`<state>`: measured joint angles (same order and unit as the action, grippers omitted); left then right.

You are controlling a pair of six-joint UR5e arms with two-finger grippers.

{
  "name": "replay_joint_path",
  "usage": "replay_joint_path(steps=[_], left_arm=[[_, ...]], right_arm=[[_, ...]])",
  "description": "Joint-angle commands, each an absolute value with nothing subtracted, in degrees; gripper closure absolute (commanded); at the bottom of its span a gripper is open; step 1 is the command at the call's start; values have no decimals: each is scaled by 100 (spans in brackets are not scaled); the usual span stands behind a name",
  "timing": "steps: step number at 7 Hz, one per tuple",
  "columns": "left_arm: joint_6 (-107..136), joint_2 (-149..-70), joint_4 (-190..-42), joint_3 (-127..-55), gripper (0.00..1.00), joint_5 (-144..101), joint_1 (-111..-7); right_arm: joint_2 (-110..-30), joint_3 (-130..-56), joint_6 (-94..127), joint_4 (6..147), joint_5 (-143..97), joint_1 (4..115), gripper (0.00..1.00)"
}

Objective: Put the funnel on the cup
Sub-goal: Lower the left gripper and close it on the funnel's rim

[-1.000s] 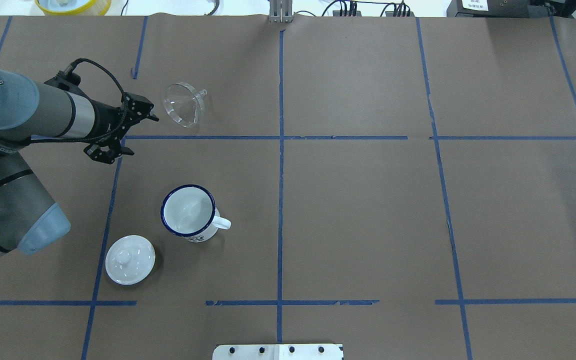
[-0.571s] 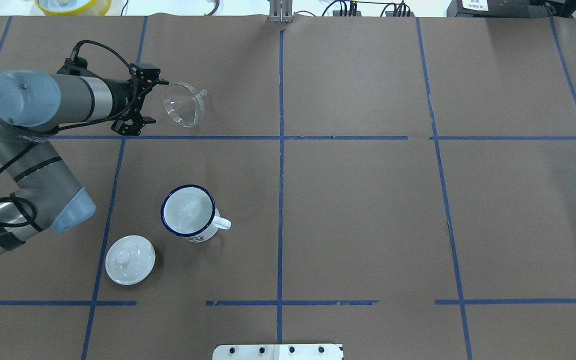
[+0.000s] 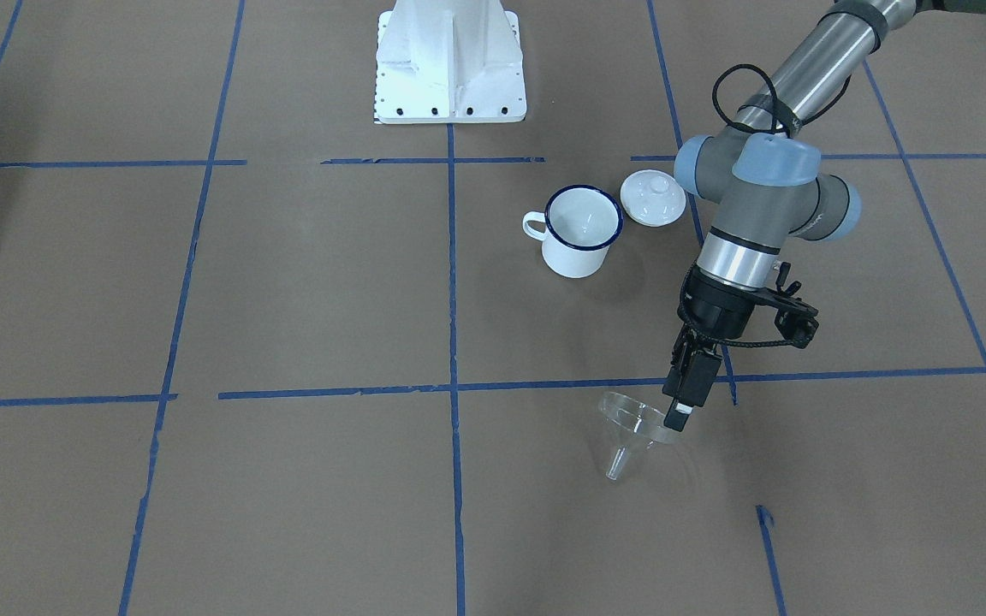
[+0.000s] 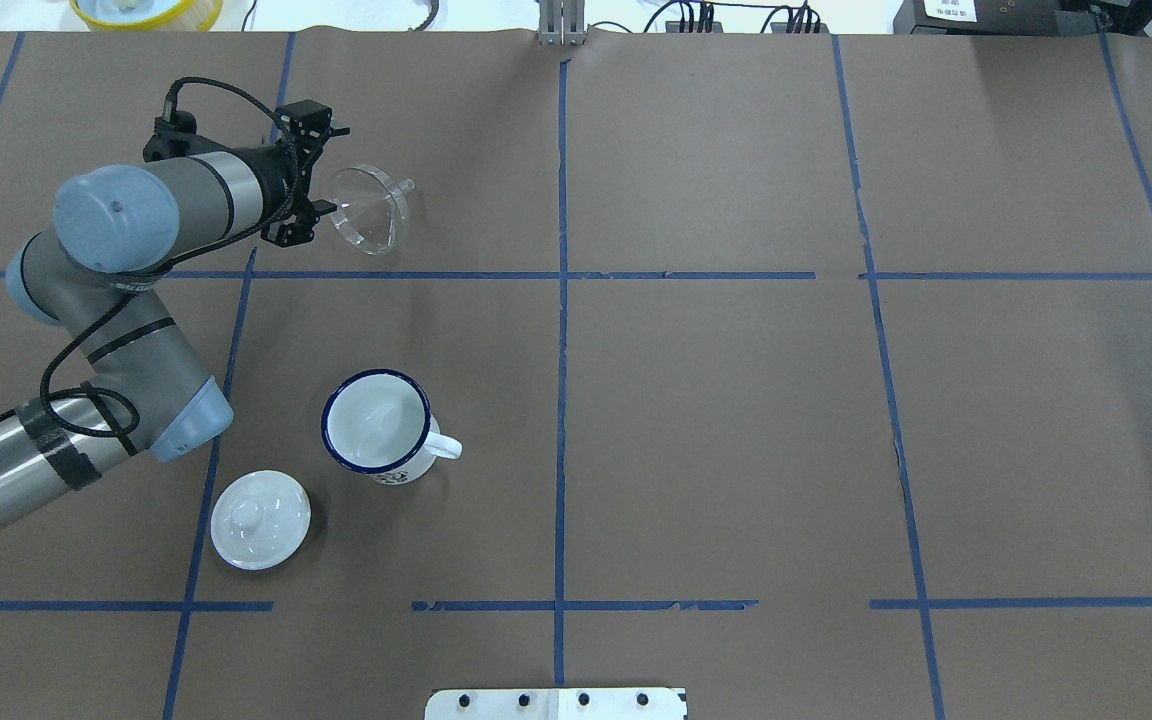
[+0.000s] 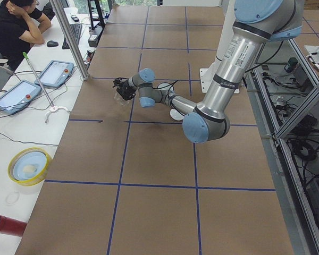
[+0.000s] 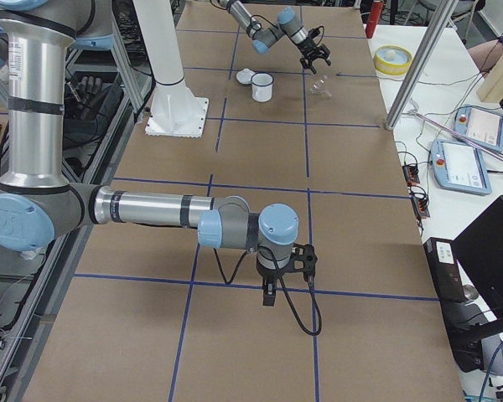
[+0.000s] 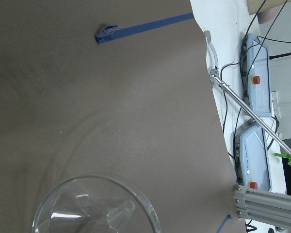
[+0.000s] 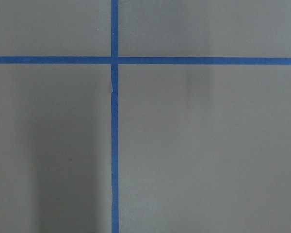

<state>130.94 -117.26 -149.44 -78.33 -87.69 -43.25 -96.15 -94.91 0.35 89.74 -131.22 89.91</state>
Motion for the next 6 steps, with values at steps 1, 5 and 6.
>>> replay_joint_path(steps=[1, 5, 6], left_arm=[[13096, -11820, -15800, -7342, 5, -8754, -4307], [13087, -12075, -16329, -6788, 17, -8754, -4298], [13087, -12094, -16391, -6768, 26, -8754, -4298]], right_arm=[[-9615, -9492, 35, 8974, -13122, 8991, 0], [-9615, -9483, 35, 8974, -13122, 8991, 0], [-9615, -9483, 35, 8974, -13122, 8991, 0]])
